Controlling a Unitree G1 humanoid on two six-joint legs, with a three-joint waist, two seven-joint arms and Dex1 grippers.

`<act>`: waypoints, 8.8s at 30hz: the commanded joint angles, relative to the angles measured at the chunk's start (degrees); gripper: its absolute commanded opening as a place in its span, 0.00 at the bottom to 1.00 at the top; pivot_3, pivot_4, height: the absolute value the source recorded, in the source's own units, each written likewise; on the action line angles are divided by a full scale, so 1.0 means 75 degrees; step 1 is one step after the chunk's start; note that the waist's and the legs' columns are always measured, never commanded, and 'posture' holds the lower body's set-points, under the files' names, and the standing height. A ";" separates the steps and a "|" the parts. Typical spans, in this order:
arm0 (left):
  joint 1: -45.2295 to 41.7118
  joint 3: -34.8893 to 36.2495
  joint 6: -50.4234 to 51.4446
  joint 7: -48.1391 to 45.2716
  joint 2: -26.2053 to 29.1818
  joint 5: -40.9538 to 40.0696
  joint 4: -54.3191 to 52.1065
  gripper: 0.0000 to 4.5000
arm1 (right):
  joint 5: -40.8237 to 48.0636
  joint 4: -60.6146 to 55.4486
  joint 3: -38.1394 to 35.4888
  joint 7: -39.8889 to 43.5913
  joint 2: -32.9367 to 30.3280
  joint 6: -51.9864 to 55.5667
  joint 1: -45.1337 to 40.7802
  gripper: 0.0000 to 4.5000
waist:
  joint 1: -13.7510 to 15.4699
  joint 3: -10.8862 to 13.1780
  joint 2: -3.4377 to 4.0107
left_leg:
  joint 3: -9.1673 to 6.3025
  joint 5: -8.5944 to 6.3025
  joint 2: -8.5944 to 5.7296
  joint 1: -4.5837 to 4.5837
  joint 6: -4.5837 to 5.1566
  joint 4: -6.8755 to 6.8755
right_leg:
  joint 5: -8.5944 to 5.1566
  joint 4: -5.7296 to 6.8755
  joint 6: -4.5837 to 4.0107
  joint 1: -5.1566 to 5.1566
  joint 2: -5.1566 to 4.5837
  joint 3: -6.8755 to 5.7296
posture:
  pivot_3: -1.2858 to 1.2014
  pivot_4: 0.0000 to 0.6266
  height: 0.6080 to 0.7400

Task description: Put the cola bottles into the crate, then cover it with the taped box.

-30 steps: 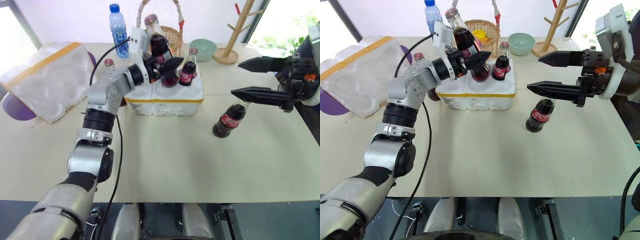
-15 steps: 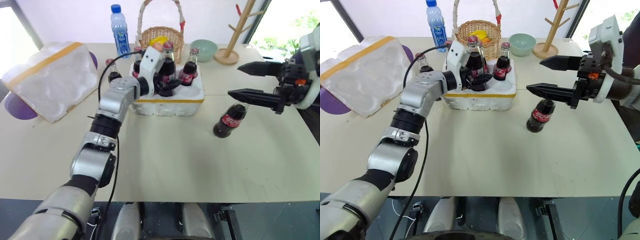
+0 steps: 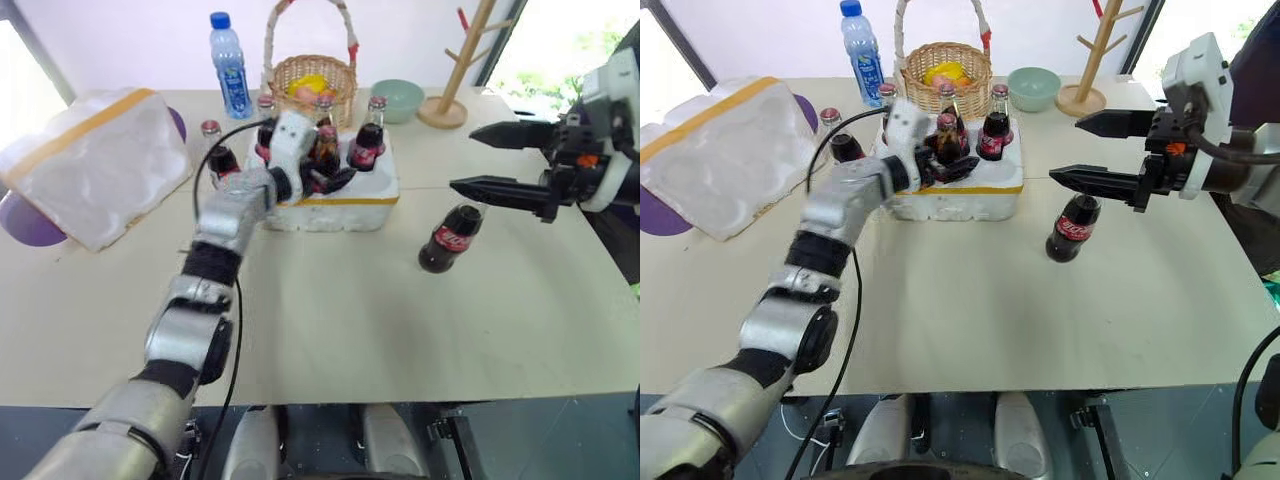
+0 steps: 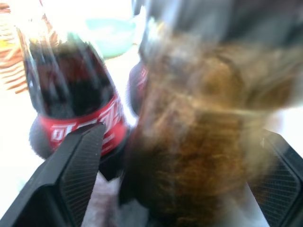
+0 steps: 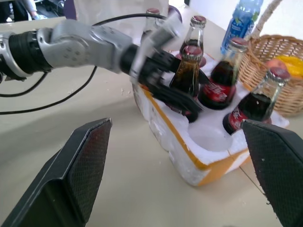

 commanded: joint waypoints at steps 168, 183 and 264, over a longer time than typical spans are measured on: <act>0.2075 0.0550 0.1246 -0.2617 0.3089 -0.2412 -0.3951 1.00 | -0.0698 0.0463 -0.0360 -0.3564 0.3511 -0.1063 0.0411 0.63 | -0.0038 0.0038 0.0040 | -0.0004 -0.0017 -0.0012 -0.0015 0.0028 0.0095 | -0.0001 -0.0017 -0.0004 0.0042 -0.0011 0.0007 | 0.52 0.24 1.00; 0.2421 0.0922 0.1260 -0.2036 0.3195 -0.2514 -0.4394 1.00 | -0.3230 0.4459 0.1895 -0.2785 0.4758 -0.2858 -0.2178 0.63 | 0.0088 0.0038 0.0034 | -0.0004 -0.0014 -0.0018 -0.0091 0.0026 0.0046 | 0.0015 -0.0024 0.0026 -0.0034 -0.0014 0.0000 | 0.52 0.24 1.00; -0.2491 -0.1016 -0.3177 -0.2545 0.6614 0.5058 0.7420 1.00 | 0.0317 -0.0463 -0.0343 0.0079 -0.0090 0.0655 -0.0947 0.99 | 0.0090 0.0037 0.0009 | 0.0040 -0.0021 0.0025 -0.0138 0.0031 0.0116 | -0.0001 0.0037 -0.0007 -0.0104 -0.0007 -0.0013 | 0.52 0.24 1.00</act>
